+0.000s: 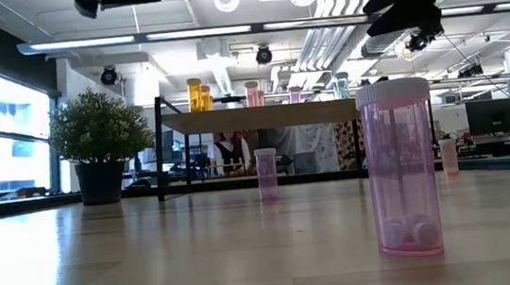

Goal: Pick and place medicine bottles onto shelf by color
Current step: Put the top purple pill bottle aligned with the other purple pill bottle on the shelf

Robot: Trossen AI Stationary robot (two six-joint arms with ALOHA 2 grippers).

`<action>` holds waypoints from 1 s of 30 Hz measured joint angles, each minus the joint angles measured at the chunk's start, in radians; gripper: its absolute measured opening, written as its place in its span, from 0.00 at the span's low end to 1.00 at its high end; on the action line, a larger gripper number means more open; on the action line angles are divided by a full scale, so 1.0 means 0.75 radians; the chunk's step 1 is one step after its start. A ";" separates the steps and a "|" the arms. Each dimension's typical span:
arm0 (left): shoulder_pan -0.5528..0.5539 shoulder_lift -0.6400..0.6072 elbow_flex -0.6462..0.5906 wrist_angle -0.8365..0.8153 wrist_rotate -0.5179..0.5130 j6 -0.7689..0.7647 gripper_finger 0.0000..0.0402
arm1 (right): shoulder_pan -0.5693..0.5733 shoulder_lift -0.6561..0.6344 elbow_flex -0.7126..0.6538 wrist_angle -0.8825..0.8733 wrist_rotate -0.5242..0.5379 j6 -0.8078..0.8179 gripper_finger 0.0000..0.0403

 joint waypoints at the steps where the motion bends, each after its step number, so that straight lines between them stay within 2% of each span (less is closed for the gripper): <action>1: -0.005 -0.009 0.000 -0.050 0.047 -0.052 0.50 | 0.018 0.000 -0.021 0.049 0.000 0.000 0.51; 4: -0.014 -0.017 0.000 -0.150 0.126 -0.138 0.50 | 0.070 0.004 -0.070 0.173 0.022 -0.026 0.51; 9: -0.022 -0.006 -0.019 -0.217 0.150 -0.225 0.50 | 0.117 0.070 -0.094 0.387 0.101 -0.138 0.51; 11: -0.022 -0.003 -0.079 -0.172 0.179 -0.268 0.50 | 0.125 0.118 -0.094 0.493 0.116 -0.212 0.51; 17: -0.033 -0.003 -0.295 0.138 0.272 -0.338 0.50 | 0.116 0.263 -0.093 0.745 0.109 -0.418 0.51; 23: -0.042 -0.003 -0.421 0.370 0.342 -0.305 0.50 | 0.112 0.371 -0.092 0.862 0.100 -0.420 0.51; 30: -0.042 -0.003 -0.480 0.448 0.351 -0.262 0.50 | 0.078 0.514 -0.092 0.956 0.040 -0.385 0.51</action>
